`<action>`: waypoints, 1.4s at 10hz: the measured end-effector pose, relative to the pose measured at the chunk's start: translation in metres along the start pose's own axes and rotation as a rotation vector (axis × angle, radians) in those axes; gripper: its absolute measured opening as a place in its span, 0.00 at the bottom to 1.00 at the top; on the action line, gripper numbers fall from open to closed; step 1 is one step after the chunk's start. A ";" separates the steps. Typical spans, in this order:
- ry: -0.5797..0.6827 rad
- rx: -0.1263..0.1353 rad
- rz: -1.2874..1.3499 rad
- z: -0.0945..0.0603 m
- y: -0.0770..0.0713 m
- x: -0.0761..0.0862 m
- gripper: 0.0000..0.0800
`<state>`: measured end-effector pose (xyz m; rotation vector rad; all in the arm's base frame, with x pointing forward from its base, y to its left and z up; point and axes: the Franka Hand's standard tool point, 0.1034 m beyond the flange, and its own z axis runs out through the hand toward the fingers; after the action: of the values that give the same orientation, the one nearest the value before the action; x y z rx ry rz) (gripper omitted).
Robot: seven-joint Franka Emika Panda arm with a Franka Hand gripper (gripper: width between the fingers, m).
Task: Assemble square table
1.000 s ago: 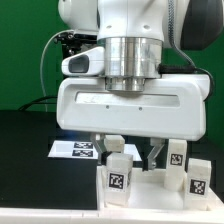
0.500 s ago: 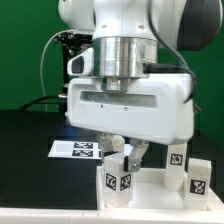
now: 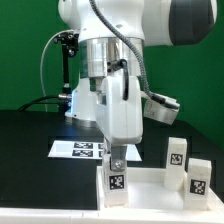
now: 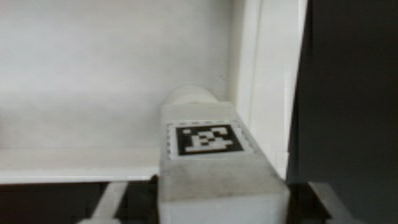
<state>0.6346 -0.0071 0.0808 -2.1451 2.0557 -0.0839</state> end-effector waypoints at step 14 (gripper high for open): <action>0.058 -0.078 -1.068 0.003 -0.003 -0.016 0.78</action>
Offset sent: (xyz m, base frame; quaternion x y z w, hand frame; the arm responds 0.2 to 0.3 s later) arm 0.0133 0.0065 -0.0050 0.0361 -0.0734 -0.4517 0.8884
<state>0.6369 0.0092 0.0794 -3.0269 0.7166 -0.1913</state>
